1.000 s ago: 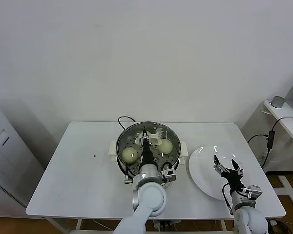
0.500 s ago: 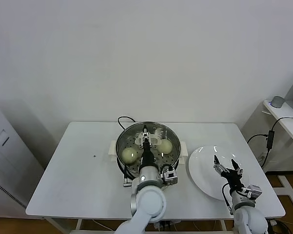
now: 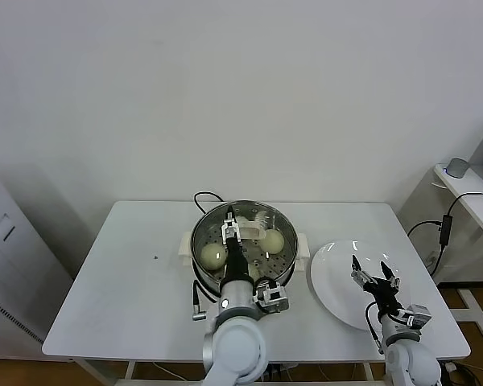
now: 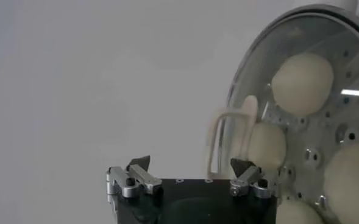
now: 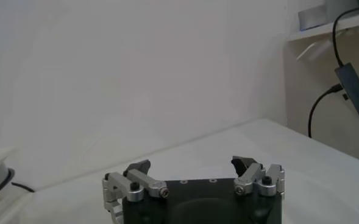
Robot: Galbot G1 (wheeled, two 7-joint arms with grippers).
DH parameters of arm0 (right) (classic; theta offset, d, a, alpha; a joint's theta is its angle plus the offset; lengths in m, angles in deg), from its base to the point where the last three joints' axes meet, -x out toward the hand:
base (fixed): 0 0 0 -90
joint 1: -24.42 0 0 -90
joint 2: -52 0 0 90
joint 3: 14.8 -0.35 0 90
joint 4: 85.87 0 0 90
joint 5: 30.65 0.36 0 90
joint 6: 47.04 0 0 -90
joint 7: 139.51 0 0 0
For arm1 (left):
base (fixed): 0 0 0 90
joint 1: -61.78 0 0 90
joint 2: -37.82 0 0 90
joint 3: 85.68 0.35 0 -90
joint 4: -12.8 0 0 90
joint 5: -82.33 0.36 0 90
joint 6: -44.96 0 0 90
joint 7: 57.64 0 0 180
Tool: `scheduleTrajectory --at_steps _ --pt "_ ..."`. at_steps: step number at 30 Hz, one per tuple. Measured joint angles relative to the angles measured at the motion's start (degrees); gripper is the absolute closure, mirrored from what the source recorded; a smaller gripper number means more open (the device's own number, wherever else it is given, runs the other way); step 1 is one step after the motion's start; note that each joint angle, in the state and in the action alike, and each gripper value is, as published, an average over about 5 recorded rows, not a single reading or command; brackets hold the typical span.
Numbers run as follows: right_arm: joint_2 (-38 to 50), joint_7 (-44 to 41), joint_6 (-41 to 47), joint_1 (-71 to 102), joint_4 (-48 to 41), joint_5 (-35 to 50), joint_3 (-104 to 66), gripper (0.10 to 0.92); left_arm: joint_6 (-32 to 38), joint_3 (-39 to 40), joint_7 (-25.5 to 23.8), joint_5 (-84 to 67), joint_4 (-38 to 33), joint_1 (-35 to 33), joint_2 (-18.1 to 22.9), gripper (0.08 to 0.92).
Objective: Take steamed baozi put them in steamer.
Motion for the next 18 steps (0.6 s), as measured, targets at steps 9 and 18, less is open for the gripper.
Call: scheduleTrajectory --at_steps 9,18 --pt "-0.28 -0.28 0.66 0.87 0.83 -0.54 0.06 0.203 0.01 -3.02 1.6 -0.8 -6.4 -4.53 0.12 0.177" --pt "-0.11 -2.32 -0.37 3.21 3.16 -1.43 1.46 0.203 0.0 -13.65 8.62 -13.79 -12.64 -9.6 -1.76 0.177"
